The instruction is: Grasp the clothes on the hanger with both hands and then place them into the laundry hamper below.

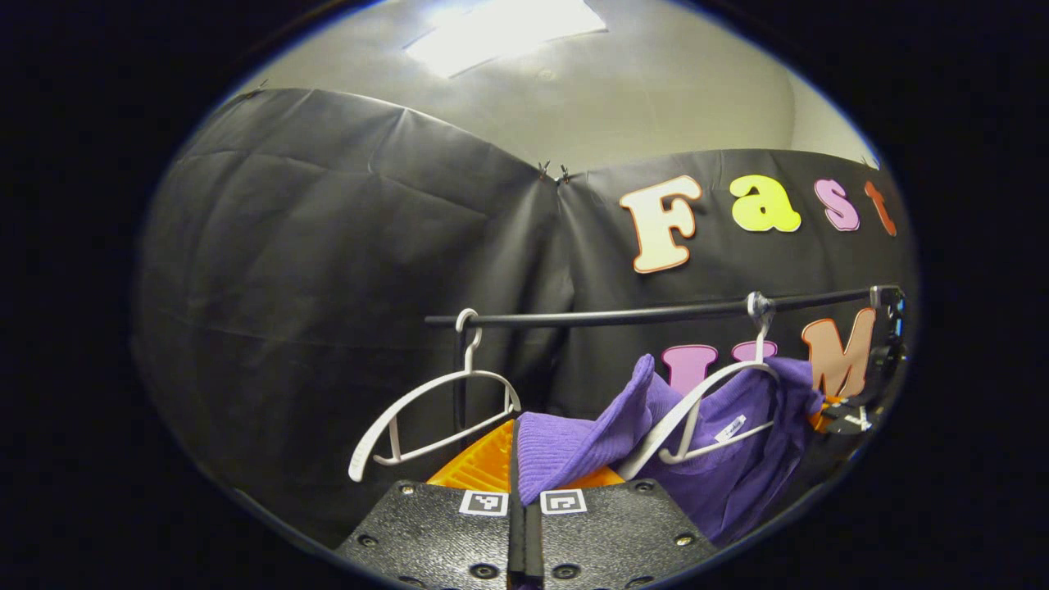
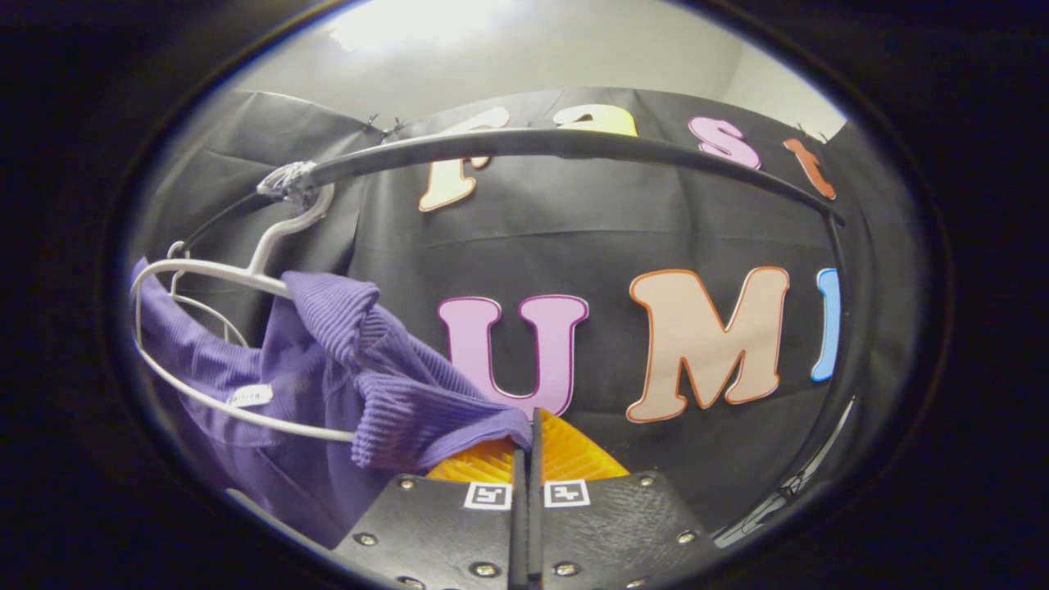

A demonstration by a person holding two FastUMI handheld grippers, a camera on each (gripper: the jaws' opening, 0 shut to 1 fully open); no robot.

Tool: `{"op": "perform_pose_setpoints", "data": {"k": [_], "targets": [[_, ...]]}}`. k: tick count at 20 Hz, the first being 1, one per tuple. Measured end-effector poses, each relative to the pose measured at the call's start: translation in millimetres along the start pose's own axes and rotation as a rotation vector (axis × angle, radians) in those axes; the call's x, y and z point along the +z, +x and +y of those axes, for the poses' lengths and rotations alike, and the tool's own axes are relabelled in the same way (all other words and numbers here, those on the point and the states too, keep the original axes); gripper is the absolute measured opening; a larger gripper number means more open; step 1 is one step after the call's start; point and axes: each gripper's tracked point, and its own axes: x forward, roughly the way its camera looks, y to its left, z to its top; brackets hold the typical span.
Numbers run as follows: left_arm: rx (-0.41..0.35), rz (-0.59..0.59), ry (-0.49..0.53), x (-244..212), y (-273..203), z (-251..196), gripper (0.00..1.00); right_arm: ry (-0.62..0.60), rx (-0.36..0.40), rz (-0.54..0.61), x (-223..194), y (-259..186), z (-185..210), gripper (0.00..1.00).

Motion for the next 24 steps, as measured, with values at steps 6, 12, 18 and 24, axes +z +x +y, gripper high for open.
{"op": "perform_pose_setpoints", "data": {"k": [6,12,18,24], "targets": [[-0.013,0.04,0.002,-27,9,-5,0.0,0.039,-0.028,0.001,1,27,-18,0.0],[-0.001,0.071,0.026,-54,18,-3,0.0,0.043,-0.047,0.011,-7,58,-23,0.0],[0.0,0.117,0.036,-87,30,-7,0.0,0.049,-0.071,0.048,-23,85,-38,0.0],[-0.034,0.164,0.033,-117,28,-25,0.0,0.055,-0.06,0.122,-62,86,-39,0.0]]}}
